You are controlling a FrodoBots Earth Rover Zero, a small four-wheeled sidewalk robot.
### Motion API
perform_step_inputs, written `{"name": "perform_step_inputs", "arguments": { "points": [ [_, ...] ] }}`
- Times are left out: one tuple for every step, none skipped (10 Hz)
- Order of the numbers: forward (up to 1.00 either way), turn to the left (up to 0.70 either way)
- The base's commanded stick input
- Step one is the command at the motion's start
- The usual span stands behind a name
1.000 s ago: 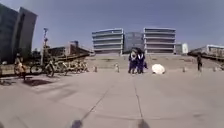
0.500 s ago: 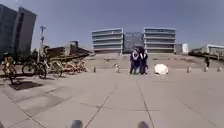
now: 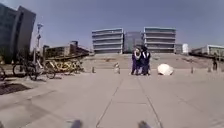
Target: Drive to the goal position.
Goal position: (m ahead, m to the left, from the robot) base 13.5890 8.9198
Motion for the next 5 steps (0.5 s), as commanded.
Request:
{"name": "perform_step_inputs", "arguments": {
  "points": [
    [1.00,0.28],
    [1.00,0.11],
    [1.00,0.03],
    [1.00,0.03],
    [1.00,0.03]
  ]
}}
